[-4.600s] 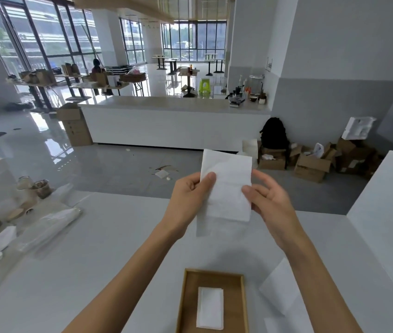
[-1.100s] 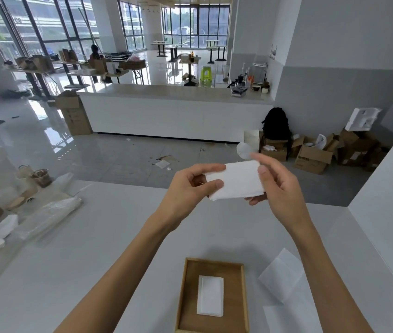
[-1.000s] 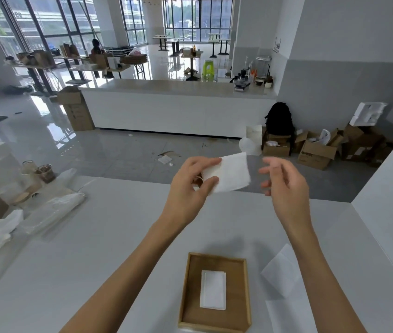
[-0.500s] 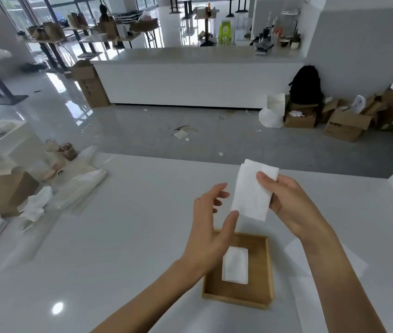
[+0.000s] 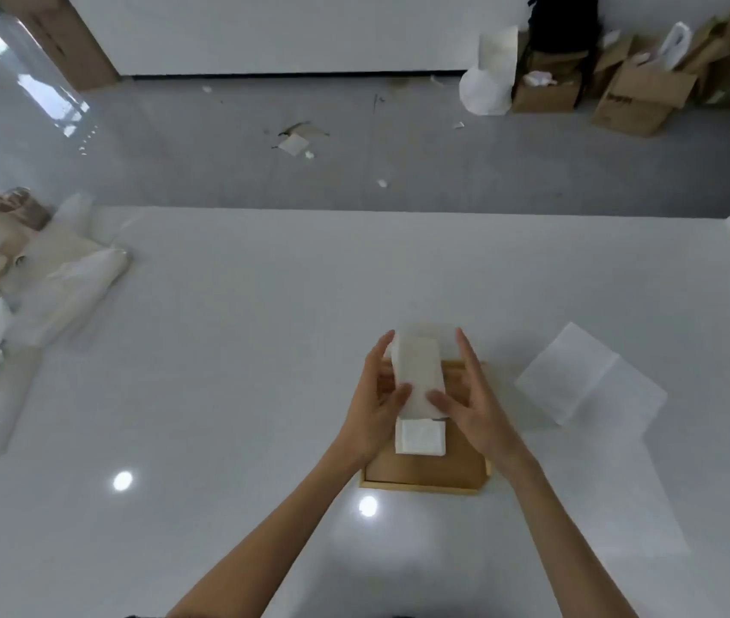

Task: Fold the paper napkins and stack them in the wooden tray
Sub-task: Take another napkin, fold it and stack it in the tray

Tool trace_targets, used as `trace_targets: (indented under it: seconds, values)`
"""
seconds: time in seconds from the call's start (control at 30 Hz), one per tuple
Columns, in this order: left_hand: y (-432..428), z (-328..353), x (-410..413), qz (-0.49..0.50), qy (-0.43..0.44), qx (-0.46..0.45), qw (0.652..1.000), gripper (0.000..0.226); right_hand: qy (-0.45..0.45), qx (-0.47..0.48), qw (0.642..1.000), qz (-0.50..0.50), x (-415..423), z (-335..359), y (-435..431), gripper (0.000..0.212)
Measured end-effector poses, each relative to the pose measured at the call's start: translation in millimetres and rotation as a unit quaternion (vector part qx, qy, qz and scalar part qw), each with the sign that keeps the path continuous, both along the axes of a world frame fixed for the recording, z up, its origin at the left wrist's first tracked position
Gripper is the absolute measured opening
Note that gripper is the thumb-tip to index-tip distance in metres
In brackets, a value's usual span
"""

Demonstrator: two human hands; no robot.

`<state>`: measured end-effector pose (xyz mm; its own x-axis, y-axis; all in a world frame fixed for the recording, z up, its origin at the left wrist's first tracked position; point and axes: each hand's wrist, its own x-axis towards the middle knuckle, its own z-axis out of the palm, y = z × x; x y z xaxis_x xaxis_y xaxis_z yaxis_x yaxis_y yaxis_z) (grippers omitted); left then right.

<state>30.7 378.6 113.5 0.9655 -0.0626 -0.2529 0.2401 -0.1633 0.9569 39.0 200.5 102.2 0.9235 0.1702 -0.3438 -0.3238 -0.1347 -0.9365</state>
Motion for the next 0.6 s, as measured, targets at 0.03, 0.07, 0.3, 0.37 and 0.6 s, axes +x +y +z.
trace_targets:
  seconds: [0.03,0.07,0.3,0.37,0.6]
  values:
    - [-1,-19,-2,-0.014,0.013,0.015,1.0,0.059,0.01,-0.012,1.0,-0.012,-8,-21,-2,0.077]
    - [-3,-39,-5,-0.029,0.027,0.041,0.998,0.054,0.021,-0.024,0.999,-0.023,-15,-41,-3,0.066]
    - [-14,-122,-13,-0.154,0.094,0.156,0.971,0.061,-0.021,-0.22,0.975,0.008,-32,-126,-7,0.043]
    - [-15,-134,-12,-0.174,0.1,0.168,0.965,0.068,-0.027,-0.264,0.964,0.025,-31,-138,-6,0.045]
    - [-17,-154,-9,-0.214,0.105,0.231,0.943,0.083,-0.011,-0.356,0.932,0.065,-29,-156,-1,0.048]
